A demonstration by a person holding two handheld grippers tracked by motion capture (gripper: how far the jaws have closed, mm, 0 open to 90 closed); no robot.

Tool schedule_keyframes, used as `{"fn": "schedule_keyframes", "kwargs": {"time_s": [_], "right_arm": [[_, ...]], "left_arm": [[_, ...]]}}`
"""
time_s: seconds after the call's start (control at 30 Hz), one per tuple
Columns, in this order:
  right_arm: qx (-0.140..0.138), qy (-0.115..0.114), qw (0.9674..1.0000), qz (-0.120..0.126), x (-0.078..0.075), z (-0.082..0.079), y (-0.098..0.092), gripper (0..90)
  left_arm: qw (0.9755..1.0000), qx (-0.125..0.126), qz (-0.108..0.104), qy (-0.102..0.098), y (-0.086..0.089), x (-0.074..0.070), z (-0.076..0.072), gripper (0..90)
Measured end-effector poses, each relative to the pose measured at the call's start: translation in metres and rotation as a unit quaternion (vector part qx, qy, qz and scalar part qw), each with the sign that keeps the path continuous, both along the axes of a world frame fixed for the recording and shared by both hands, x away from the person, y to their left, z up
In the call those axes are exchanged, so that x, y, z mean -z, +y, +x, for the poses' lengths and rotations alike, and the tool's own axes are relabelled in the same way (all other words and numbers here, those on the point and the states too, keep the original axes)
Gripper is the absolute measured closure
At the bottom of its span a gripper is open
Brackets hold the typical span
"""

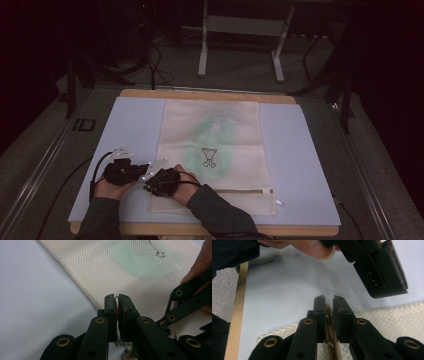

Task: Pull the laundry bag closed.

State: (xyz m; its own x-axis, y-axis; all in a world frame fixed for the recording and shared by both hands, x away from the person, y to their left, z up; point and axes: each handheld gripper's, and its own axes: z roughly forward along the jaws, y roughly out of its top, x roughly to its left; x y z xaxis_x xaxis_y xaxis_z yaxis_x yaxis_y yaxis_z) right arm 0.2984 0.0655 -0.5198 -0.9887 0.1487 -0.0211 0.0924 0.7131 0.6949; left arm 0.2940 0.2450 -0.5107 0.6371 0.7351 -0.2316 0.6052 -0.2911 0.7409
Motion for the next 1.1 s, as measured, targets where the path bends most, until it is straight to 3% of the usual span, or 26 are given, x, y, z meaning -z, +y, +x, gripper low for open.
{"fn": "schedule_keyframes", "kwargs": {"time_s": [0.67, 1.1], "right_arm": [[0.002, 0.005, 0.9993, -0.038, 0.008, 0.002, 0.019, 76.9], [0.01, -0.003, 0.9995, -0.031, 0.009, 0.001, 0.018, 81.3]], "left_arm": [[1.0, -0.001, -0.002, 0.001, 0.001, 0.0, 0.0, 85.3], [1.0, -0.004, -0.003, -0.001, 0.002, 0.0, 0.0, 85.5]]}}
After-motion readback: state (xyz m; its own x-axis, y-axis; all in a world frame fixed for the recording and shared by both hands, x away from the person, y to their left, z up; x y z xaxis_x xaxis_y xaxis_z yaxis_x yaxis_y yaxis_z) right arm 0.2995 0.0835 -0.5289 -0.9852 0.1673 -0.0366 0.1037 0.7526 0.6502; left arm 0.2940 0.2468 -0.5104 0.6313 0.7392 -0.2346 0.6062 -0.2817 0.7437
